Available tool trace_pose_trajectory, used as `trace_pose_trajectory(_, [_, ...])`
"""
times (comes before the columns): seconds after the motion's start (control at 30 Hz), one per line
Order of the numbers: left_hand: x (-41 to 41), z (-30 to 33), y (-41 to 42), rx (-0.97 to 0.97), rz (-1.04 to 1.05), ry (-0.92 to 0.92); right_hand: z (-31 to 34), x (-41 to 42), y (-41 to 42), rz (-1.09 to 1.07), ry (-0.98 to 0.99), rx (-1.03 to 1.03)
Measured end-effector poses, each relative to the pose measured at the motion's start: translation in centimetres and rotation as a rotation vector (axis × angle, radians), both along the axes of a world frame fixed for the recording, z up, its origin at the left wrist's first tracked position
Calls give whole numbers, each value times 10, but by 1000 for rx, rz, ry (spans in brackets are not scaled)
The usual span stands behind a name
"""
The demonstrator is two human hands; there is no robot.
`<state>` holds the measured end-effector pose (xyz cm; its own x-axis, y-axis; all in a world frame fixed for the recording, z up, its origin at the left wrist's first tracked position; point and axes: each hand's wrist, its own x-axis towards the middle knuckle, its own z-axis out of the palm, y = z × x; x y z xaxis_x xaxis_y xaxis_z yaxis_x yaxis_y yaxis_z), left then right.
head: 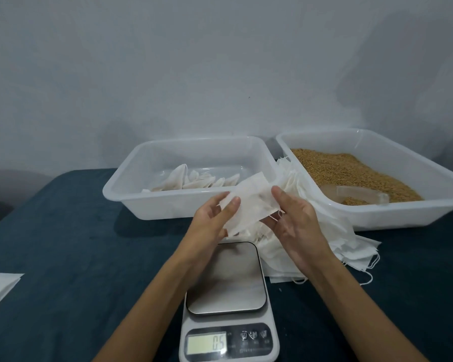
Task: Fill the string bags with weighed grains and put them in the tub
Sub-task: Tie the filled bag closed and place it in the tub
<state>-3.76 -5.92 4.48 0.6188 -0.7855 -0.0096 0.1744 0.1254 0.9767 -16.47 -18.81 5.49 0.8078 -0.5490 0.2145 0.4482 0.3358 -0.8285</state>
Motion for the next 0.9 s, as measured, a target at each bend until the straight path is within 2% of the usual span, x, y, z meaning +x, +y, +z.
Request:
trace_pose_trajectory(0.1, [0,1,2,-116,-38,102,-5,3,2,-96,59,-107])
trace_pose_trajectory(0.17, [0,2,3,-147,30,104,-11,6,3,-359,190,-377])
trace_pose_trajectory(0.27, [1,-1,2,-89,185,-212,-18,8,5,-695,330,-765])
trace_pose_trajectory(0.37, [-7,-2,0,-81,174,-336,-20,8,5,-750,280,-915])
trace_pose_trajectory(0.5, [-10,-1,0,-110,219,-300,-17,8,12,-548,225,-779])
trace_pose_trajectory(0.7, [-6,2,1,-84,305,-168,-15,5,7,-418,159,-520])
trace_pose_trajectory(0.8, [-6,2,2,-82,260,-147,-14,5,8,-285,141,-563])
trace_pose_trajectory(0.9, [-5,1,0,-57,290,-165,-18,8,9,-297,190,-563])
